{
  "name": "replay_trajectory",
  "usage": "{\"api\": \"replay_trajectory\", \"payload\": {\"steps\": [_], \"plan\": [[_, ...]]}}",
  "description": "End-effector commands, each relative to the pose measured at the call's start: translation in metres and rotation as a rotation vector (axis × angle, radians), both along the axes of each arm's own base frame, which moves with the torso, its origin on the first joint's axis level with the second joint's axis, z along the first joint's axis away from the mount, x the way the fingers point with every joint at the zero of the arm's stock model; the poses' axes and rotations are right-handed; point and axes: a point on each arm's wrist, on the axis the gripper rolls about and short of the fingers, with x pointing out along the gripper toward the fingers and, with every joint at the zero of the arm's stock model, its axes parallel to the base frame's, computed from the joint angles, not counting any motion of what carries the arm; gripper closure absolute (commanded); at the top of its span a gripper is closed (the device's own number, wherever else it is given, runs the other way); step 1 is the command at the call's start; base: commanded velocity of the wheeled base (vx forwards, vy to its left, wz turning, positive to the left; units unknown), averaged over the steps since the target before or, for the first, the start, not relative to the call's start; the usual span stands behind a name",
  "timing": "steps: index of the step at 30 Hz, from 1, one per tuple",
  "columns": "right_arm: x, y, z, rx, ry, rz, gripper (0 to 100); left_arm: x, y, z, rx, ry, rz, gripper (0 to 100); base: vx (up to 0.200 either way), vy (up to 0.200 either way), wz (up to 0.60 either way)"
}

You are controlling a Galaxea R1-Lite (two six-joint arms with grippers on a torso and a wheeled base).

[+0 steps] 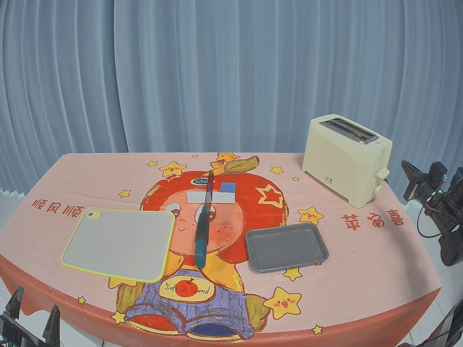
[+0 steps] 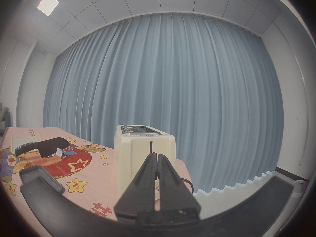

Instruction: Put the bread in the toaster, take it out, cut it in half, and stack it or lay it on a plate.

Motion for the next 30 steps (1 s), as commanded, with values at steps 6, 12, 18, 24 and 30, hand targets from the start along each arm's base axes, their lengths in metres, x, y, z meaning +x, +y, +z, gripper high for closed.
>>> {"api": "replay_trajectory", "payload": {"steps": [6, 12, 18, 24, 30], "plan": [[-0.0006, 0.0001, 0.0007, -0.001, -0.009, 0.0, 100, 0.0001, 0.0, -0.0053, 0.0, 0.001, 0.002, 0, 0.0, 0.0, 0.0], [-0.0007, 0.0001, 0.0011, -0.002, -0.011, 0.0, 100, 0.0001, 0.0, -0.0053, 0.0, 0.001, 0.002, 0, 0.0, 0.0, 0.0], [-0.0012, 0.0002, 0.0004, -0.001, -0.006, 0.0, 100, 0.0001, 0.0, -0.0053, 0.0, 0.001, 0.002, 0, 0.0, 0.0, 0.0], [-0.0019, -0.0002, -0.0007, -0.002, -0.002, -0.001, 100, 0.0001, 0.0, -0.0053, 0.0, 0.001, 0.0, 0, 0.0, 0.0, 0.0], [-0.0021, 0.0003, -0.0011, -0.002, 0.001, 0.0, 100, 0.0001, 0.0, -0.0053, 0.0, 0.001, 0.002, 0, 0.0, 0.0, 0.0]]}}
